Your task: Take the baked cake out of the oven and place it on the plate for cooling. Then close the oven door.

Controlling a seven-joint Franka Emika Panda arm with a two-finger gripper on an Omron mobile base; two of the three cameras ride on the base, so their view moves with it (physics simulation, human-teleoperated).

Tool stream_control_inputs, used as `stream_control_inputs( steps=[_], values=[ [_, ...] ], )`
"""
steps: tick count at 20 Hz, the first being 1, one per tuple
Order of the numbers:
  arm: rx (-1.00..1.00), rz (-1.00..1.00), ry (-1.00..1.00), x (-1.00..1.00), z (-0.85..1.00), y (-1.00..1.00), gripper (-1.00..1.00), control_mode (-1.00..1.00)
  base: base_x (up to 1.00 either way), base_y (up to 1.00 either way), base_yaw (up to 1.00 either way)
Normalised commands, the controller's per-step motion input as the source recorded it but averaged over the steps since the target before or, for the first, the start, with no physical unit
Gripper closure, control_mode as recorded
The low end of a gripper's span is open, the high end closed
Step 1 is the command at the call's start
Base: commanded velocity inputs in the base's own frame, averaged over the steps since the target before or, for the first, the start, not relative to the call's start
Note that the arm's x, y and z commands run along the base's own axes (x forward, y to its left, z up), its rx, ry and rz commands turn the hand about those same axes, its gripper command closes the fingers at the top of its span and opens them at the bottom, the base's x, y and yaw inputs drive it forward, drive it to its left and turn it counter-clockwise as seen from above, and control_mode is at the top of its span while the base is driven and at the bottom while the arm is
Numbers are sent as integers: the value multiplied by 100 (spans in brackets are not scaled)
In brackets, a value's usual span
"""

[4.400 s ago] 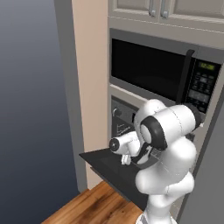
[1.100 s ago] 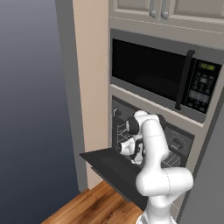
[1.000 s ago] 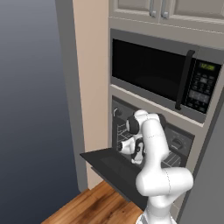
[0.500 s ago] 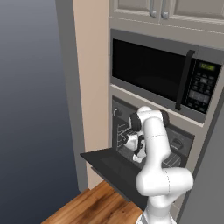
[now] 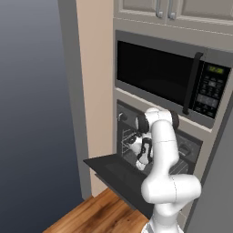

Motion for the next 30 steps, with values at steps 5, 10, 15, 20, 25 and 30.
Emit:
stream_control_inputs(
  steps=[5, 10, 15, 20, 25, 30],
  values=[
    [16, 3, 11, -98, -29, 52, 100, -100, 0, 0, 0],
    [6, 0, 5, -100, -25, 61, 100, -100, 0, 0, 0],
    [1, 0, 3, -100, -6, 57, 100, -100, 0, 0, 0],
    [1, 0, 5, -100, 0, 39, 100, -100, 0, 0, 0],
    [2, 0, 4, -100, 0, 36, 100, -100, 0, 0, 0],
    [9, -9, -8, -92, 80, 14, -100, -100, 0, 0, 0]
  ],
)
